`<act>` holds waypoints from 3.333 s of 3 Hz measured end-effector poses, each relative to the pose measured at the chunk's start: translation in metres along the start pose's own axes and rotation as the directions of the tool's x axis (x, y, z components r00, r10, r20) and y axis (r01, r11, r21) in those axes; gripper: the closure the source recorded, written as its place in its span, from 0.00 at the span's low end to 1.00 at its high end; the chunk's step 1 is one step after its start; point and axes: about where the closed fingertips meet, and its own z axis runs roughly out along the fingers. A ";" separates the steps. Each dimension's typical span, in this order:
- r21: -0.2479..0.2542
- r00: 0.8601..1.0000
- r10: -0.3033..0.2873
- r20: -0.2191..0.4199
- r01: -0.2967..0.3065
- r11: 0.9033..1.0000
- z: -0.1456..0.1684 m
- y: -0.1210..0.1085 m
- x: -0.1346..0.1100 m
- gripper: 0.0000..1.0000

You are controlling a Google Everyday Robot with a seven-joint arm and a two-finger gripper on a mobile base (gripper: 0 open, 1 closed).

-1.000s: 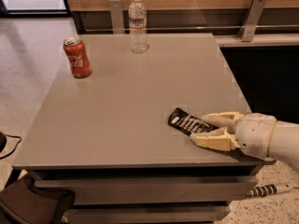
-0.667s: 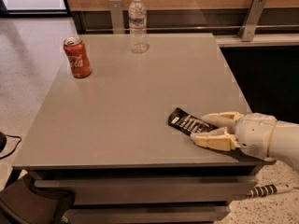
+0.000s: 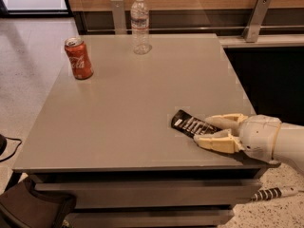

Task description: Move rxbar chocolate near water bottle

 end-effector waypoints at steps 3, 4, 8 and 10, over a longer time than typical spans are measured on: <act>0.000 1.000 0.000 0.000 0.000 1.000 0.000 0.000 0.000 1.00; 0.000 1.000 0.000 0.000 0.000 1.000 0.000 0.000 0.000 1.00; 0.010 1.000 -0.020 0.000 0.020 1.000 -0.006 0.001 -0.009 1.00; 0.092 0.990 -0.135 -0.048 0.139 0.986 -0.038 -0.001 -0.060 1.00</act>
Offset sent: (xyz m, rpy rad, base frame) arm -0.0002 -0.0004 0.0326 -0.0919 -0.0137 0.0119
